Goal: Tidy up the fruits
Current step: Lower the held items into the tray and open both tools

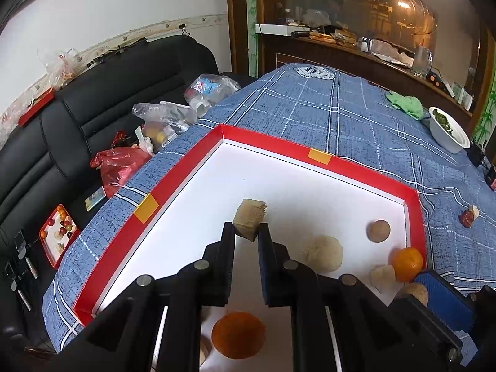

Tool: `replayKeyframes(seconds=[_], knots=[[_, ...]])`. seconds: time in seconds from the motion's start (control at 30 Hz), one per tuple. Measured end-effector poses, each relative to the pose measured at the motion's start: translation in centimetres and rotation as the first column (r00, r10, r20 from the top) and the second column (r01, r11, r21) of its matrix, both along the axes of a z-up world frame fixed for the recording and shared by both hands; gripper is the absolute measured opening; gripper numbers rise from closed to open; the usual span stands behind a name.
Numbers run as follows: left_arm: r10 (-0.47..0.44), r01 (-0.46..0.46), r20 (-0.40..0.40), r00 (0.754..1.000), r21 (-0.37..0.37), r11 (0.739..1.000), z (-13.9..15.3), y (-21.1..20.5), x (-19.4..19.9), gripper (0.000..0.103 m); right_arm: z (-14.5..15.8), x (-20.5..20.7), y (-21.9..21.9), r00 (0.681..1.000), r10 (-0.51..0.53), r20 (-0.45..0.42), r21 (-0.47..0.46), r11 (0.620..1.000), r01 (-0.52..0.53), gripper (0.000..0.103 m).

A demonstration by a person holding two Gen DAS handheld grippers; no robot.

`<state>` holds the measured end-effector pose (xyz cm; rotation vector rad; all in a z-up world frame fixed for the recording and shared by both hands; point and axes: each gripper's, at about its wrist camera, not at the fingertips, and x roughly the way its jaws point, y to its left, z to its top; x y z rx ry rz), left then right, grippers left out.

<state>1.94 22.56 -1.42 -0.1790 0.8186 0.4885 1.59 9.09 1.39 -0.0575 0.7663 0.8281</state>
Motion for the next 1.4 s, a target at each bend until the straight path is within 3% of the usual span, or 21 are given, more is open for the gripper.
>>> replayKeyframes(seconds=[0.93, 1.27, 1.3, 1.33, 1.37, 1.4], knots=[[0.006, -0.006, -0.016, 1.0, 0.002, 1.0, -0.5, 0.1, 0.5, 0.012, -1.2, 0.5, 0.4, 0.999, -0.025, -0.022, -0.029, 0.999, 0.024, 0.025], [0.064, -0.064, -0.007, 0.998, -0.004, 0.998, -0.1, 1.2, -0.3, 0.014, -1.6, 0.3, 0.7, 0.999, -0.026, -0.041, -0.068, 0.997, 0.023, 0.026], [0.08, -0.08, -0.011, 0.997, -0.012, 0.997, -0.1, 1.4, -0.4, 0.022, -1.8, 0.3, 0.7, 0.999, -0.032, -0.04, -0.078, 0.997, 0.029, 0.029], [0.091, -0.091, -0.011, 0.996, -0.029, 0.995, -0.1, 1.7, -0.5, 0.028, -1.8, 0.4, 0.6, 0.999, -0.031, -0.043, -0.079, 0.996, 0.028, 0.042], [0.095, -0.095, -0.011, 0.995, -0.035, 0.995, -0.1, 1.7, -0.6, 0.046, -1.9, 0.4, 0.5, 0.998, -0.028, -0.05, -0.077, 0.997, 0.024, 0.055], [0.105, -0.105, -0.009, 0.994, -0.028, 0.994, 0.0, 1.6, -0.7, 0.054, -1.8, 0.4, 0.2, 0.998, -0.03, -0.051, -0.072, 0.997, 0.027, 0.058]])
